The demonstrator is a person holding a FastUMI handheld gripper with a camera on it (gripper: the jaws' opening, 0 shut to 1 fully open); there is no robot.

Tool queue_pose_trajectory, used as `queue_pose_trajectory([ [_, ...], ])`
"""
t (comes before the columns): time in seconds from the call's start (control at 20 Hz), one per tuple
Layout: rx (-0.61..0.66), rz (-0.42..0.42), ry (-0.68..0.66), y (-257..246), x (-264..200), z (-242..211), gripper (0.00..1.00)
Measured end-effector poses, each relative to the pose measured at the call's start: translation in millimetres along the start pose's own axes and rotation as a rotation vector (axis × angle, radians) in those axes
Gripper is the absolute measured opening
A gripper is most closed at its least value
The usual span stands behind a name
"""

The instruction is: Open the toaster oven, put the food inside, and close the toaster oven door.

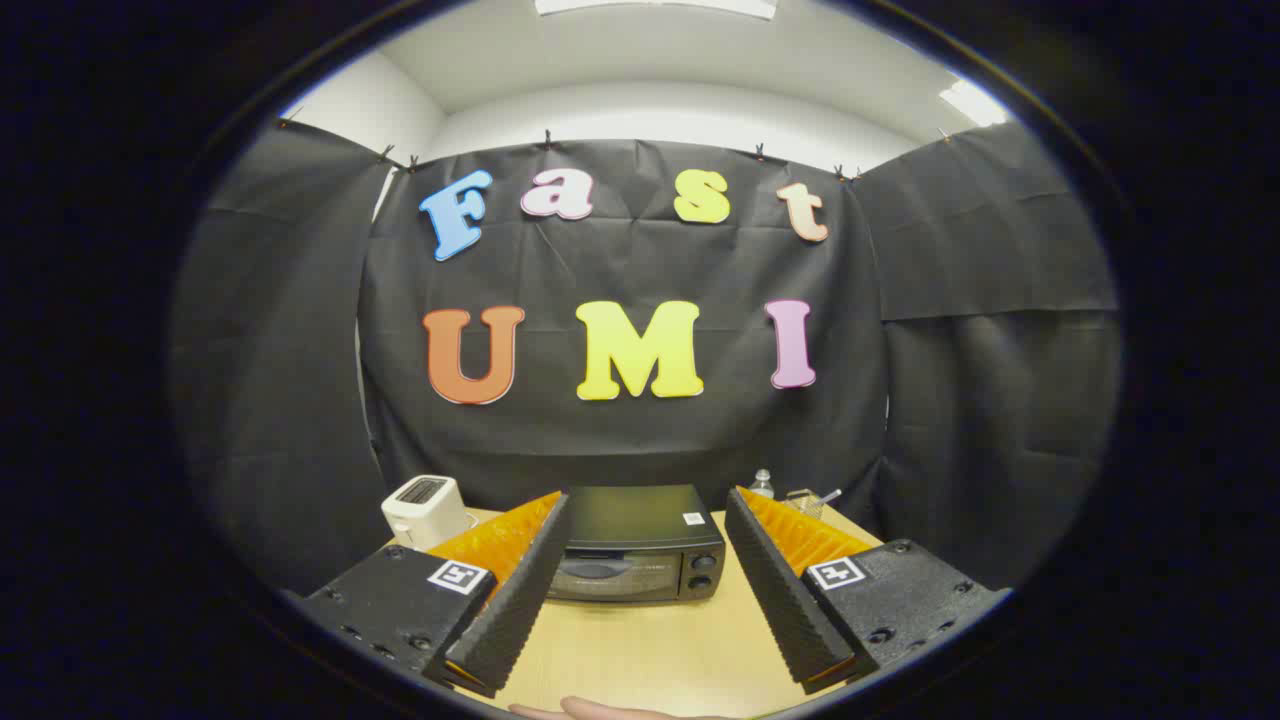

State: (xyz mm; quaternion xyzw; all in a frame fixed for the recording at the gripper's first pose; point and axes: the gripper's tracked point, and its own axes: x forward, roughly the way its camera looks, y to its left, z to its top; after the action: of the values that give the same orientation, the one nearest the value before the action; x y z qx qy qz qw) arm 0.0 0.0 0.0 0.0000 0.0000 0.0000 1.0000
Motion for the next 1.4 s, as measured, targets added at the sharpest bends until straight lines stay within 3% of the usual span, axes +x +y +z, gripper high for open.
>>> queue_pose_trajectory([
  [0.6, -0.019, -0.021, 0.003, 11, 36, -21, 1.0],
  [0.9, -0.033, 0.004, -0.021, 25, 89, -38, 1.0],
  [1.25, 0.0, -0.003, 0.11, 29, 172, -101, 1.0],
  [1.4, -0.007, 0.026, 0.25, 43, 198, -146, 1.0],
])
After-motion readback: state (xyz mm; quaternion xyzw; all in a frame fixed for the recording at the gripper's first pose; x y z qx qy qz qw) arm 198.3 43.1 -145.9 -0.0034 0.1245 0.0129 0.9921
